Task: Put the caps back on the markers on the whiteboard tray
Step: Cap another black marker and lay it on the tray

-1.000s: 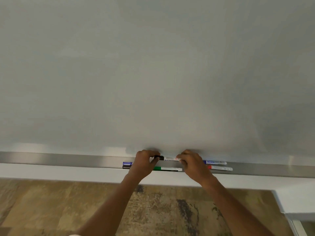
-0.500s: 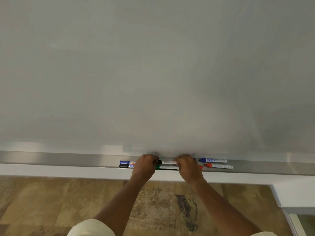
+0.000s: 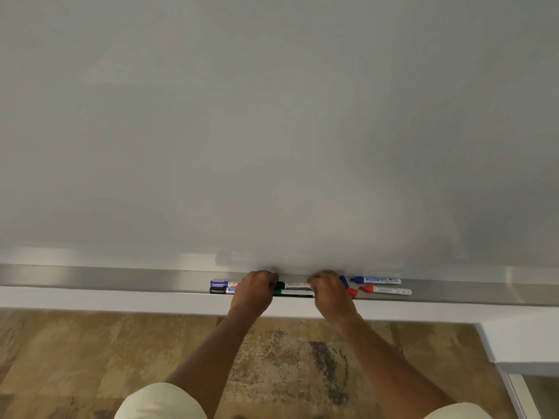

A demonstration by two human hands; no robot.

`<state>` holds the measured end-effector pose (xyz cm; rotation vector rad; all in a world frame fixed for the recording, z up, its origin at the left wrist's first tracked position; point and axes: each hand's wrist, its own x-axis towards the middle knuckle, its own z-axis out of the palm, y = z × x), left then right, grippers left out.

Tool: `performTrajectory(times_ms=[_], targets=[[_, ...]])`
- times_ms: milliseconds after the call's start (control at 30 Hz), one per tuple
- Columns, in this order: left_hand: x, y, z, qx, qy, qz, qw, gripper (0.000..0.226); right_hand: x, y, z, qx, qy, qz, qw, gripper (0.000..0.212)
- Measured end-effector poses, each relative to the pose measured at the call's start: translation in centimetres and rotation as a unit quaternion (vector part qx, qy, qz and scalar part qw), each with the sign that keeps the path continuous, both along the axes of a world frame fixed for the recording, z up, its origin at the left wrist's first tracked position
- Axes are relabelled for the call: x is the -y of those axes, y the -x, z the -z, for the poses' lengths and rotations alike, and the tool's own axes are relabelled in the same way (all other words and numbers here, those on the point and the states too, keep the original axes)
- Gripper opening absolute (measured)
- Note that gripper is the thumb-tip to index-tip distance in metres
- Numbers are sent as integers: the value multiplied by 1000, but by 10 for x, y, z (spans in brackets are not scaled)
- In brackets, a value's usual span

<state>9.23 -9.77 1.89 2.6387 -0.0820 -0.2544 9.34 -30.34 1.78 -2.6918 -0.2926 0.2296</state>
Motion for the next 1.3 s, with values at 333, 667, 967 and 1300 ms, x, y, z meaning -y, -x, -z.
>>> performTrajectory(times_ms=[333,667,967,1300], targets=[[-38,8,7,-8,7,-55,998,34,2,6,4,15,14,-25,999,44],[-39,11,7,1,8,-42,999,27,1,6,6,11,18,-29,999,44],[-38,14,4,10,17,-51,999,24,-2,6,7,15,50,-58,997,52],[-30,16,5,41,30,-52,997,26,3,10,1,36,48,-69,996,57]])
